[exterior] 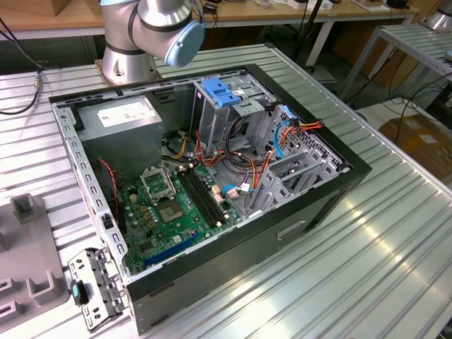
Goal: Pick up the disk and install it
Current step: 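Pick up the disk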
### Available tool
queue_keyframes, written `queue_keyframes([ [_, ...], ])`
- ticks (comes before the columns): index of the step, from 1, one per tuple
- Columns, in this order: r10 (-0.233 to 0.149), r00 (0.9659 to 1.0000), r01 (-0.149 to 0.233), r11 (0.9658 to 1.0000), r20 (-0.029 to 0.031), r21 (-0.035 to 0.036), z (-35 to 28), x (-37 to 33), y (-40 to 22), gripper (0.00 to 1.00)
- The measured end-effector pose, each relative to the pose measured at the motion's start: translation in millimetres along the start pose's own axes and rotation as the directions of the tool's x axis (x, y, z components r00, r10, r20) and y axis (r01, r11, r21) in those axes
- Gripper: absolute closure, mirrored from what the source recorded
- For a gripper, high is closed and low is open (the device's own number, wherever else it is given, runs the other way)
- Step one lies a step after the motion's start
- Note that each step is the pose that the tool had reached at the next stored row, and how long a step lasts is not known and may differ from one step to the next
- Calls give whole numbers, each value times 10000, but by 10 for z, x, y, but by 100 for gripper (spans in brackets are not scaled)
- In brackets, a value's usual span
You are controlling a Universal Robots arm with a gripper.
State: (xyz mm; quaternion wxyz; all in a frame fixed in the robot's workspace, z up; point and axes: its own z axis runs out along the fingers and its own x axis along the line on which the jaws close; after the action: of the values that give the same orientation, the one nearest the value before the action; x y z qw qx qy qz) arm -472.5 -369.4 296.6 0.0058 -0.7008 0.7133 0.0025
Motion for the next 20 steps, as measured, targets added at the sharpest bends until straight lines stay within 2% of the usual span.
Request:
queue_keyframes([
  [3,113,9999,-113,9999,-19,3,1,-1,-35,53],
  [14,218,9998,-217,9998,-20,11,0,0,-12,53],
  [16,218,9998,-218,9998,-23,10,0,0,-12,55],
  [17,218,9998,-218,9998,-25,10,0,0,-12,62],
  [20,217,9998,-217,9998,-40,12,1,0,-12,62],
])
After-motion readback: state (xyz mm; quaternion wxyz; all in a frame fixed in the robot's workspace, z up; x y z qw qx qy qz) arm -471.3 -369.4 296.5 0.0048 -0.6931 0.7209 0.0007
